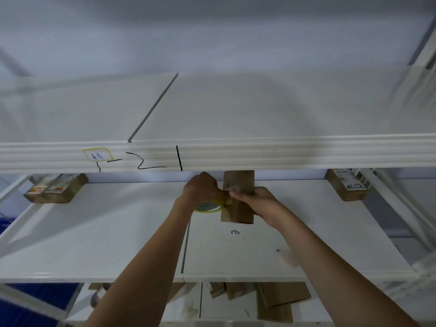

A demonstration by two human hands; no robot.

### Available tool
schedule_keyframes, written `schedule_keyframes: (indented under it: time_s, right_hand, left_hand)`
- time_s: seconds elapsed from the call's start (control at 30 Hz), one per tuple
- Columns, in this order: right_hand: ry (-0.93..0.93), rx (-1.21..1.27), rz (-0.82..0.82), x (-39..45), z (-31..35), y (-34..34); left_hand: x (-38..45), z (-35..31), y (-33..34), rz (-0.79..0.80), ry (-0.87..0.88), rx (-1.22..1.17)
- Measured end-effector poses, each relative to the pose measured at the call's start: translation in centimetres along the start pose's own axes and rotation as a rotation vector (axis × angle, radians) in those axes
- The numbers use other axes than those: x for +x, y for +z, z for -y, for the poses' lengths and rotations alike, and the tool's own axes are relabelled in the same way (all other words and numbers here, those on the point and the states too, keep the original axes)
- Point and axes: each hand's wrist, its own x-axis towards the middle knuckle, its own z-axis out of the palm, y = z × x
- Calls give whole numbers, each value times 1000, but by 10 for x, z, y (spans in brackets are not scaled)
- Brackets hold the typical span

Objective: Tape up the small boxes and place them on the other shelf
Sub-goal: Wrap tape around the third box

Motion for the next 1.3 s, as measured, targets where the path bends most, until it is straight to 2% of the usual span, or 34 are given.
schedule_keyframes:
  time_s: [0.07, 0.17, 0.27, 0.37, 0.47, 0.6, 0.87, 1.1, 1.3]
  right_hand:
    - [-17, -86, -94, 2, 1, 3]
    - [3, -81, -163, 6, 0, -7]
    - [20, -19, -138, 4, -4, -22]
    - [38, 1, -94, 0, -6, -26]
    - [55, 17, -69, -3, -6, -27]
    - [40, 34, -3, -8, -1, -34]
    - [18, 161, 111, -13, -6, -33]
    - [67, 316, 139, -14, -8, -27]
    - [122, 135, 77, -6, -27, -37]
  left_hand:
    - [-1, -4, 2, 3, 6, 12]
    - [-1, 5, 0, 61, 11, -186]
    - [-3, 18, -8, 154, 59, -266]
    - [-2, 26, -8, 166, 48, -283]
    - [0, 32, -5, 125, 25, -214]
    - [-2, 43, -7, -4, -64, 6]
    - [-3, 43, 4, 76, -68, 10]
    - [-1, 34, 9, 58, -13, -60]
    - [-3, 42, 19, 109, -32, 29]
